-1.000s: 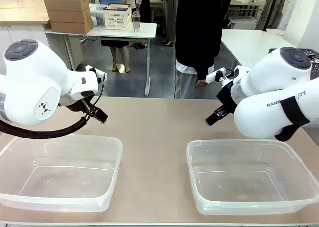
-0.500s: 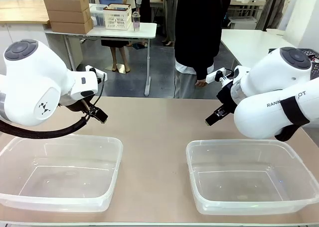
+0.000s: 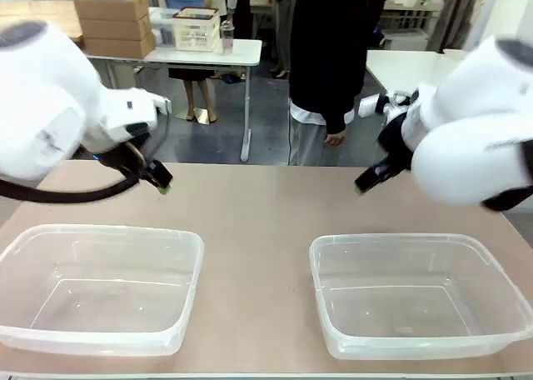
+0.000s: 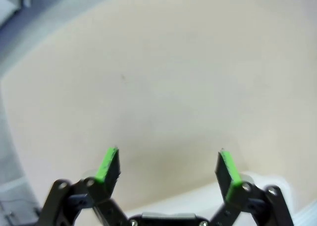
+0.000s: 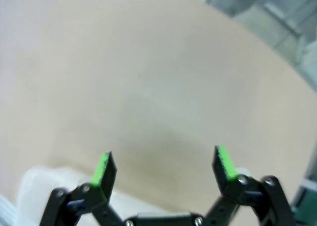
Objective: Sort the waste into each basket.
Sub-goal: Pick up the Organizing box on the left side of the table and lift it.
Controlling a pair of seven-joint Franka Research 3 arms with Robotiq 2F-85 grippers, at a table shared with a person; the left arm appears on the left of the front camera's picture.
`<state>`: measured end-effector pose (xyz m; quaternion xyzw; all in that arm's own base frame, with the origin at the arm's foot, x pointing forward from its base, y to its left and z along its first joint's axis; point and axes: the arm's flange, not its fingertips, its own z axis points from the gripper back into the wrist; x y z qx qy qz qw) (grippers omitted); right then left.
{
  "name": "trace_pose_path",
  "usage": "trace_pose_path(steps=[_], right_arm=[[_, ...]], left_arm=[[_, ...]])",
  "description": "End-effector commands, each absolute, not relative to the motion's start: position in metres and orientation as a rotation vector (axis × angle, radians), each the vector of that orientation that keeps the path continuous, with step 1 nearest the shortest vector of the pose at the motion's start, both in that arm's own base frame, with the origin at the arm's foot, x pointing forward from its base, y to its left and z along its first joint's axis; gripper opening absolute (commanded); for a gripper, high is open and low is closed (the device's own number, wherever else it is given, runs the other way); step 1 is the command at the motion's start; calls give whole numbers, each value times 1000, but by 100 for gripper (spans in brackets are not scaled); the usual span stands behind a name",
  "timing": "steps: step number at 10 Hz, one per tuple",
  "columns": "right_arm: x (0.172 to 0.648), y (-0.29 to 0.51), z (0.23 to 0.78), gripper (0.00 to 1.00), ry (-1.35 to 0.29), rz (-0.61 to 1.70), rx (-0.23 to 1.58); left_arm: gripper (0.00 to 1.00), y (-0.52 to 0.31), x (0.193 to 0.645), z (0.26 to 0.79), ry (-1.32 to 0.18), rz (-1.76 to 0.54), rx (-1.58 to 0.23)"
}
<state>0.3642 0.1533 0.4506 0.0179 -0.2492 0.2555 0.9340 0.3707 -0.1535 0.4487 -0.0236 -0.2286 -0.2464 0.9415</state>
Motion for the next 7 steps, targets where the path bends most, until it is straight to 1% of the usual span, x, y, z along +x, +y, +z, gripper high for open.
trace_pose_path(steps=[1,2,3,4,5,6,7], right_arm=[[282,137,536,100,-478,450,36],[249,134,546,100,-485,469,28],[226,136,541,100,-518,485,16],[239,140,520,100,-688,378,-305],[258,133,556,100,-499,481,8],[258,133,556,100,-499,481,8],[235,140,572,100,-575,467,-100]], left_arm=[[100,-155,295,528,-431,-482,-179],[100,-160,258,535,-433,-525,-182],[100,-168,231,529,-439,-557,-201],[100,-171,235,516,-516,-528,-168],[100,-169,256,550,-433,-552,-182],[100,-169,256,550,-433,-552,-182],[100,-177,235,563,-471,-564,-178]])
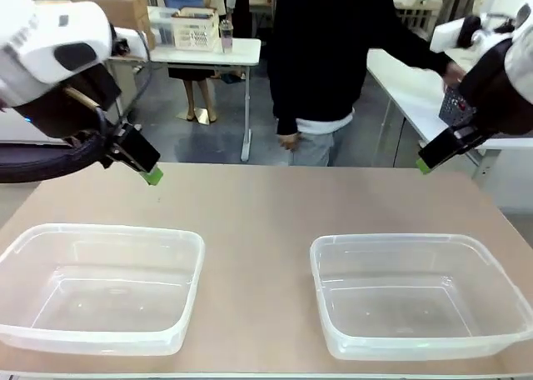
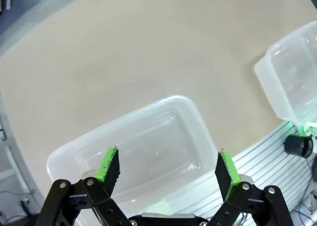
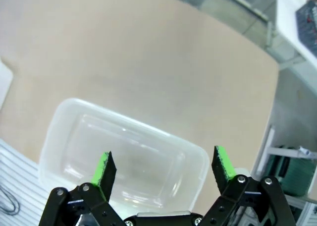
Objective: Sort the waste into each basket.
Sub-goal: Pick up the Organizing box on the left side of the table and lift it.
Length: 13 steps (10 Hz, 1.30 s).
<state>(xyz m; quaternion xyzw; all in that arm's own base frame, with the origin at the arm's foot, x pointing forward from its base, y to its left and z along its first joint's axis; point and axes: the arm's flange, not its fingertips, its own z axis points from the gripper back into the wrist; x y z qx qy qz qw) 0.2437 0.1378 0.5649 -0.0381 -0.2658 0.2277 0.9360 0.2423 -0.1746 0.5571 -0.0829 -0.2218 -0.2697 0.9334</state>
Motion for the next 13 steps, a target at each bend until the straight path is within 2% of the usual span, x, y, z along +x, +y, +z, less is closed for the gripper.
trace_pose_path(steps=[1,2,3,4,6,8,9,10,11,13], right_arm=[[237,123,570,100,-550,439,135],[235,94,572,100,-476,332,424],[238,65,574,100,-350,126,703],[241,32,573,100,-295,-59,896],[226,-35,565,100,-432,-244,1191],[205,-90,552,100,-558,-415,1316],[194,-109,547,100,-609,-506,1322],[185,-116,545,100,-672,-590,1139],[209,-120,575,100,-472,-237,1143],[209,-120,575,100,-472,-237,1143]], left_arm=[[100,-163,234,561,-448,-618,-332],[100,-136,226,561,-423,-608,-520],[100,-111,220,557,-406,-601,-766],[100,-81,214,553,-455,-562,-1021],[100,-37,200,539,-531,-470,-1249],[100,-1,184,517,-611,-351,-1323],[100,7,179,507,-602,-301,-1325],[100,10,180,497,-515,-178,-1233],[100,43,236,612,-601,-358,-1338],[100,43,236,612,-601,-358,-1338]])
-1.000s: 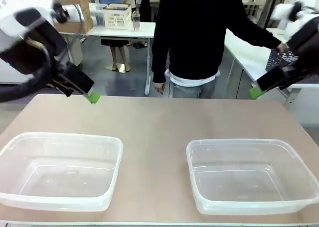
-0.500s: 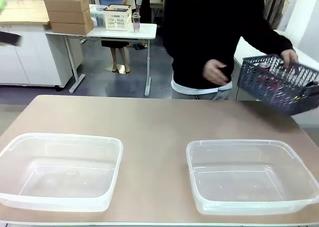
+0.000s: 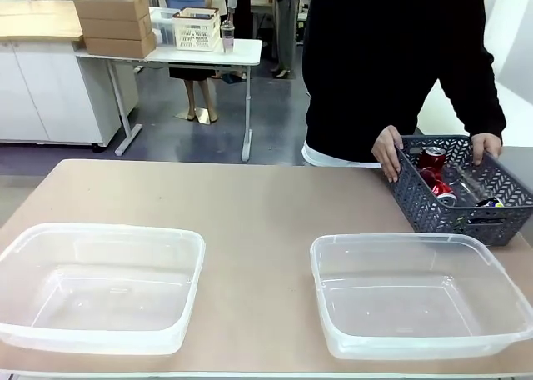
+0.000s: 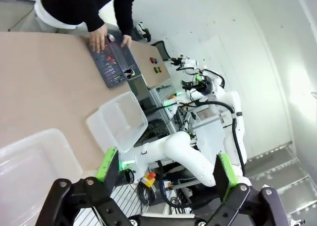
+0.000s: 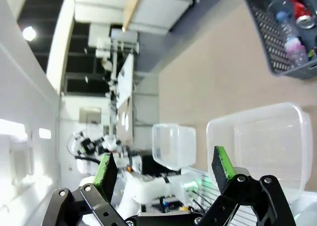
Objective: Sort the waste into each basket.
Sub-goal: Pick up the Organizing box on the left side of the table and lift it.
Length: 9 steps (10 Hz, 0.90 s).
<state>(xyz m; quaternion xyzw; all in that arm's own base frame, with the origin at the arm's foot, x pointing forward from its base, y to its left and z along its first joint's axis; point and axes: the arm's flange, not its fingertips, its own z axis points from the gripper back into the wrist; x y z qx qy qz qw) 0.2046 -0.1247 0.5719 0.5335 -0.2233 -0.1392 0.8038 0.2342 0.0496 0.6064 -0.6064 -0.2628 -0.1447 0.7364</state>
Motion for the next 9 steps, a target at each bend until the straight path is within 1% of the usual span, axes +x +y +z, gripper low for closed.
trace_pose_path(steps=[1,4,5,6,7,8,9], right_arm=[[209,-120,575,100,-472,-237,1143],[209,-120,575,100,-472,-237,1143],[210,-113,571,100,-451,-244,1128],[232,-52,587,100,-429,-147,1090],[251,11,595,100,-424,-99,1046],[263,75,595,100,-384,-65,1023],[266,138,585,100,-335,-12,963]], left_arm=[[100,43,236,612,-601,-358,-1338],[100,43,236,612,-601,-358,-1338],[100,41,233,613,-579,-343,-1332],[100,46,227,628,-499,-375,-1130],[100,58,220,631,-431,-342,-975],[100,68,210,625,-319,-323,-812],[100,76,200,612,-210,-279,-628]])
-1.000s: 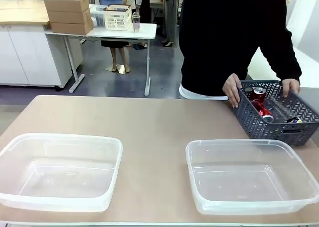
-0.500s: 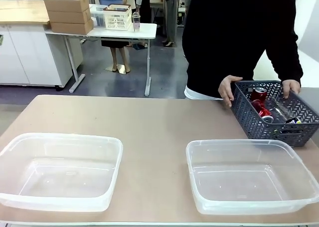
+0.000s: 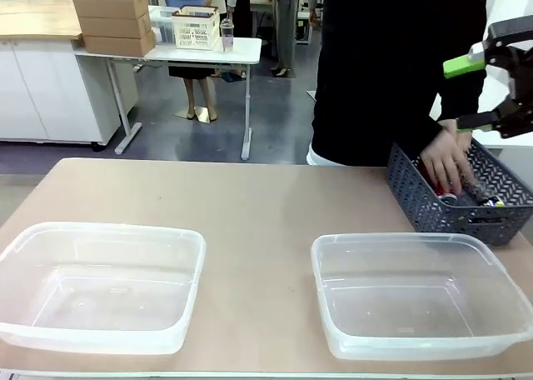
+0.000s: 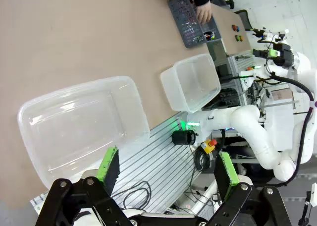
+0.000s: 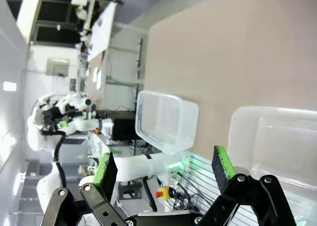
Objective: Sort the waste into each basket.
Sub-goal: Pick up the Organizing box on the left side of the table and lift it.
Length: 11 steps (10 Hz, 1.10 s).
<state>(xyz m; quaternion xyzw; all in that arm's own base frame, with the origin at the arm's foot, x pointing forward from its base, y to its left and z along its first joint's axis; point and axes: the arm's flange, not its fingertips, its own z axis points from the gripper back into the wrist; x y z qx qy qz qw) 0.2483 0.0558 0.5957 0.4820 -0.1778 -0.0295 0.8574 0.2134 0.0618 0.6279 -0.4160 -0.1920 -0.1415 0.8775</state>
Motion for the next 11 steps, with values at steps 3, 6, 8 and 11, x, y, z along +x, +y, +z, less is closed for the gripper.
trace_pose_path(steps=[3,6,8,11], right_arm=[[222,312,508,100,-52,359,801],[203,243,532,100,-46,294,837],[197,280,516,100,-18,355,827],[234,401,481,100,-25,186,658]], left_arm=[[100,64,203,544,-123,-267,-341],[100,75,200,559,-170,-253,-436],[100,75,200,559,-170,-253,-436],[100,56,232,496,-164,-189,-391]])
